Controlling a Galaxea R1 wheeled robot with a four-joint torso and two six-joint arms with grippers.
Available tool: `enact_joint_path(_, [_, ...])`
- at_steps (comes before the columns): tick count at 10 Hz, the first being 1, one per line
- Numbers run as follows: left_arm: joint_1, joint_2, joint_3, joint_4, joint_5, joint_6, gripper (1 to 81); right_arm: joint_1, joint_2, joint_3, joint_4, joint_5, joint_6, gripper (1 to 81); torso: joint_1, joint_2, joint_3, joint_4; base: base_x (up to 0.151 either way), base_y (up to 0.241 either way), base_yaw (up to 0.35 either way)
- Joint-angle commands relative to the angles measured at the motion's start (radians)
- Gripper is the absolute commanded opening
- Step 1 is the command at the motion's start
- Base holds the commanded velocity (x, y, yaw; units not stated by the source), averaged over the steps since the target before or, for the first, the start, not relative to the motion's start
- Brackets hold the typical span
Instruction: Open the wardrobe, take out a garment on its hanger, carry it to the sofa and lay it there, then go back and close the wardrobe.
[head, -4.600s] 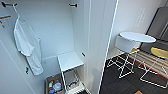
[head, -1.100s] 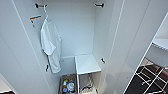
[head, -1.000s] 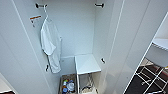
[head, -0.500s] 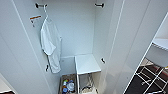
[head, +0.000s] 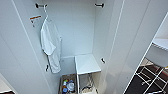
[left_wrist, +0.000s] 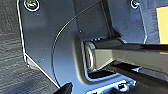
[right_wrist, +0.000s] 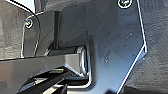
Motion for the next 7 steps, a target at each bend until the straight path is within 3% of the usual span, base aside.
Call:
enact_joint_path(1, [-0.025,0.012,0.003,-0.457,0.035,0.473,81.1,0.038,0.001,0.003,0.001,-0.062,-0.004,81.1,0.000,0.000,0.091,0.000,0.000,0.000,0.000])
enact_joint_path(2, [-0.027,0.003,0.007,-0.528,0.034,0.522,81.1,0.039,0.001,0.003,0.001,-0.061,-0.003,81.1,0.000,0.000,0.007,0.000,0.000,0.000,0.000])
enact_joint_path(3, [-0.028,0.003,0.006,-0.538,0.034,0.524,81.1,0.041,0.001,0.001,0.003,-0.057,-0.003,81.1,0.000,0.000,0.016,0.000,0.000,0.000,0.000])
enact_joint_path(4, [-0.044,-0.002,0.003,-0.541,0.031,0.524,81.1,0.041,0.001,0.000,0.001,-0.055,-0.003,81.1,-0.001,0.000,0.020,0.066,0.000,0.000,0.000])
enact_joint_path(5, [-0.059,-0.014,0.003,-0.529,0.032,0.526,81.1,0.039,0.001,0.000,0.001,-0.052,-0.003,81.1,-0.001,0.000,0.019,0.099,0.000,0.000,0.000])
enact_joint_path(6, [-0.077,-0.026,0.007,-0.531,0.034,0.524,81.1,0.041,0.001,0.000,0.001,-0.051,-0.003,81.1,-0.001,0.000,0.019,0.108,0.000,0.000,0.000])
enact_joint_path(7, [-0.082,-0.020,0.006,-0.526,0.038,0.527,81.1,0.042,0.001,0.000,0.001,-0.051,-0.003,81.1,-0.001,0.000,0.019,0.129,0.000,0.000,0.000])
